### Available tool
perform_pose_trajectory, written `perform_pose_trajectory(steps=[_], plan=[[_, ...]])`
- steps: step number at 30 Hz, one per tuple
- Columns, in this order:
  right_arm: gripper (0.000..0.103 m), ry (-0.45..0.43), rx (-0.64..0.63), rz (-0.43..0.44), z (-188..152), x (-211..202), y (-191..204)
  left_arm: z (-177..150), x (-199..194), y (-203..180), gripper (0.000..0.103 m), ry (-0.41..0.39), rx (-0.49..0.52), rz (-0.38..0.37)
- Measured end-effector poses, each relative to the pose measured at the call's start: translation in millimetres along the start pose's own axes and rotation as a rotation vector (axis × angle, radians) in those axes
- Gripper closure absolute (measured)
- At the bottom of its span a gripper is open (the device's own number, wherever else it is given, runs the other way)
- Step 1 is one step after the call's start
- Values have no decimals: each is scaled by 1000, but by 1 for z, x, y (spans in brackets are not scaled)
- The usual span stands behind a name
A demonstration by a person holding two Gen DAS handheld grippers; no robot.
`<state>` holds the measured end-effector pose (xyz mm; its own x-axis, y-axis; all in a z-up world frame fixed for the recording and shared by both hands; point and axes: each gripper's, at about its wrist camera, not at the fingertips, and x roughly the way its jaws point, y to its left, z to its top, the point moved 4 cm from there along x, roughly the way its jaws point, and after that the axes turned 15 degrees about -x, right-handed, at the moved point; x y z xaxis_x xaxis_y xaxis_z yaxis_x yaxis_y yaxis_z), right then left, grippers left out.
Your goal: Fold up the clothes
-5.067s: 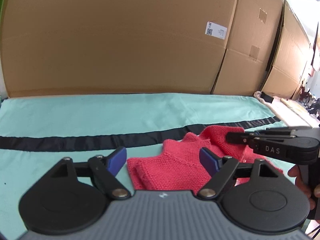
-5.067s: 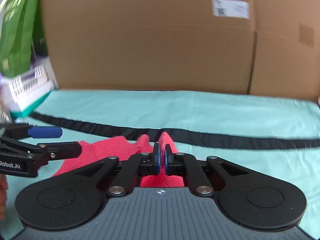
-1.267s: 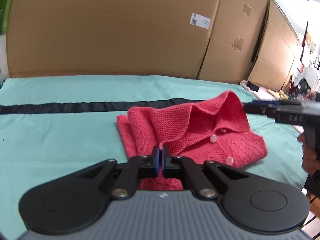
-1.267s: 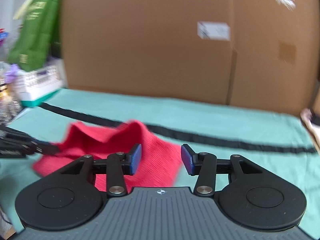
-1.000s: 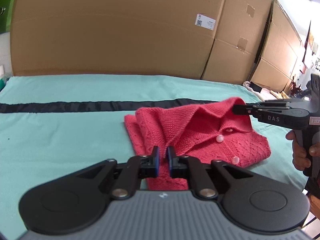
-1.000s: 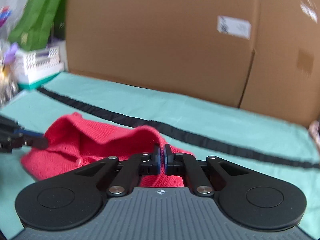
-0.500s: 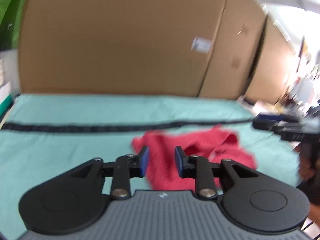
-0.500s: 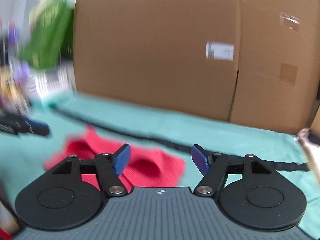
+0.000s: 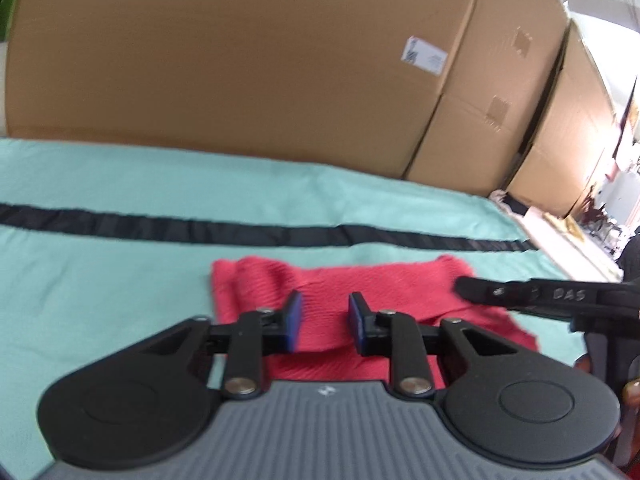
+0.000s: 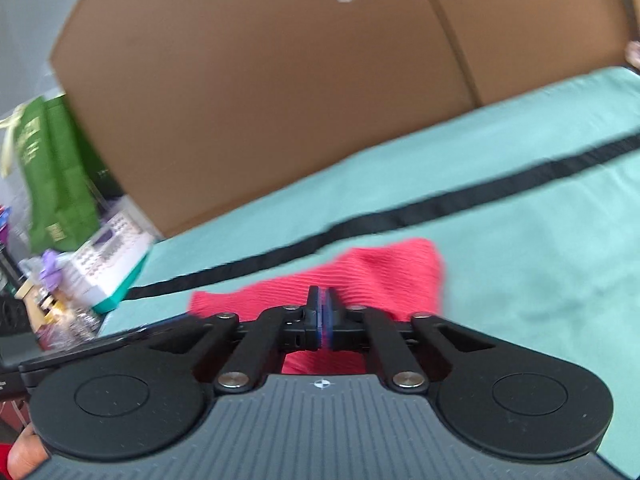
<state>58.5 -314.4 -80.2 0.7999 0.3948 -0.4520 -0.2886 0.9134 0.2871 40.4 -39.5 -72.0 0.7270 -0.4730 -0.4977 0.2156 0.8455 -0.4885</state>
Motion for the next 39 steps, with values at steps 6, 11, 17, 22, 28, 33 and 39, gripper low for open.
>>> perform_pose_trajectory(steps=[6,11,17,22,28,33,39], plan=[[101,-9,85,22,5,-8,-7,7,9,-8,82,3,94,29],[93,-24,-51,28,25,-1,21,19,19,0,71,-16,87,63],[103,44,32,-30,19,39,0,23,33,-1,68,-4,126,68],[86,-40,17,-11,12,1,7,32,-7,-7,63,-90,116,46],[86,5,36,-38,-7,-10,7,5,-7,-30,44,-5,219,24],[77,8,-86,-87,-4,-11,22,-5,-6,-4,38,17,223,107],[78,-52,-185,-126,3,-17,37,17,-41,-3,45,-38,129,5]])
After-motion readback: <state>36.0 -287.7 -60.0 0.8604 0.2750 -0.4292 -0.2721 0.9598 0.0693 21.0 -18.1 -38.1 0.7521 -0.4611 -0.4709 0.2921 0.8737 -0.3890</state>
